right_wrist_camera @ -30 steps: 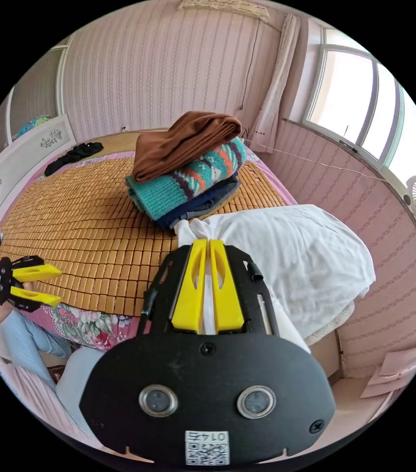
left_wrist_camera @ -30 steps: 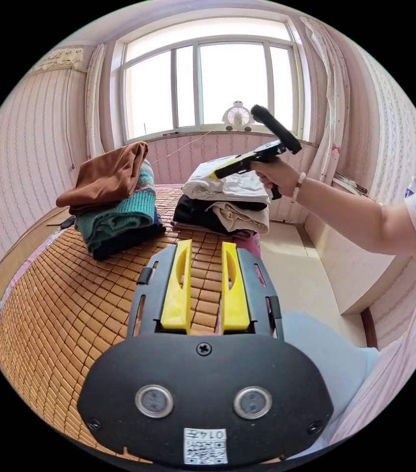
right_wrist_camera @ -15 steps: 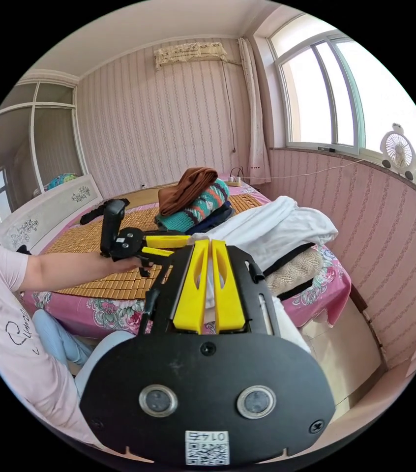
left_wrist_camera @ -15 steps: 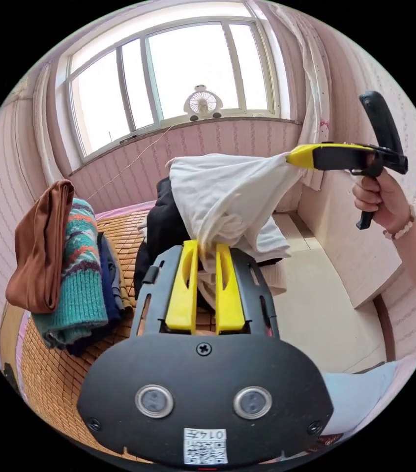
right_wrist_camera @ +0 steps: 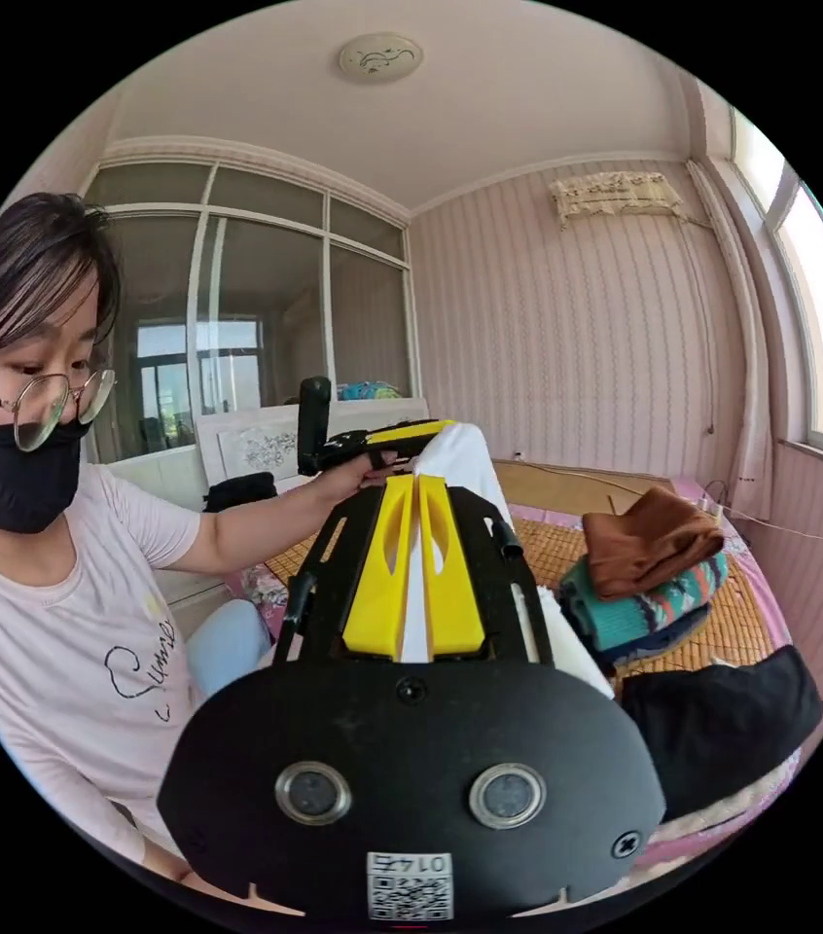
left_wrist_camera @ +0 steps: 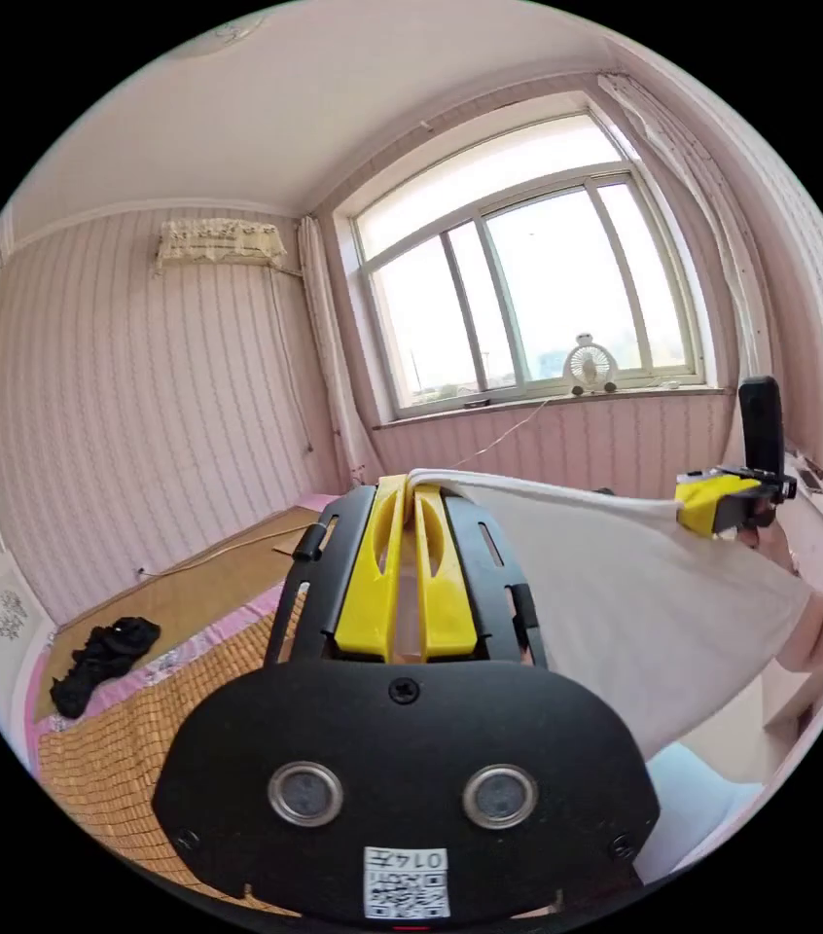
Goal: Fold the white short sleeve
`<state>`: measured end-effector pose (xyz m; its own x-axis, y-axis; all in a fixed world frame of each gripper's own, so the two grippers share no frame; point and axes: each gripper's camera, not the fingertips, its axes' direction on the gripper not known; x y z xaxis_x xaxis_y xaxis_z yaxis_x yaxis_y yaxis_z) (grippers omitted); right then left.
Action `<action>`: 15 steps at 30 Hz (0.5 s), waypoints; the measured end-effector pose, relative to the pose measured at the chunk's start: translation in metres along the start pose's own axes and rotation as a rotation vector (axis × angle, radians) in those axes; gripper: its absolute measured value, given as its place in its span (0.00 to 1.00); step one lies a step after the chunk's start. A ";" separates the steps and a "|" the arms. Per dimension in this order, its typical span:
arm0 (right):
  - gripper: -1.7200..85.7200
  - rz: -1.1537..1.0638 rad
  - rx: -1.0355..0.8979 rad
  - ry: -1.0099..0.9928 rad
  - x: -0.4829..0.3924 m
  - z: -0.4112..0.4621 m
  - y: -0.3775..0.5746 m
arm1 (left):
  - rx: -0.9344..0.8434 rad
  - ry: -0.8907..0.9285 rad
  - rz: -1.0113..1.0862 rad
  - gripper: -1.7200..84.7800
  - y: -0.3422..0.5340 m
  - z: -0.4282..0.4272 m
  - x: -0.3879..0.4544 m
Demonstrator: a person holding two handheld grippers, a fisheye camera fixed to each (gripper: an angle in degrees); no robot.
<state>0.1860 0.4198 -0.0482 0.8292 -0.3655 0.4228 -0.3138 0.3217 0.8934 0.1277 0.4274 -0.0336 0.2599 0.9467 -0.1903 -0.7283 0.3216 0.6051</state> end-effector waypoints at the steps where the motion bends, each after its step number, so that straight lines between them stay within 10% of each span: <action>1: 0.02 0.025 0.027 -0.109 0.000 0.034 -0.002 | 0.003 -0.072 0.042 0.01 -0.018 -0.016 -0.011; 9: 0.02 0.369 0.152 -0.162 -0.028 0.191 0.062 | -0.332 0.089 0.340 0.01 0.030 0.015 0.015; 15: 0.02 0.498 -0.345 -0.176 -0.035 0.263 0.167 | -0.562 0.258 0.071 0.02 0.220 0.004 0.013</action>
<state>-0.0165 0.2567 0.1260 0.5238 -0.2281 0.8207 -0.4510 0.7431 0.4944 -0.0270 0.5107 0.1000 0.0883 0.9176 -0.3876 -0.9789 0.1520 0.1369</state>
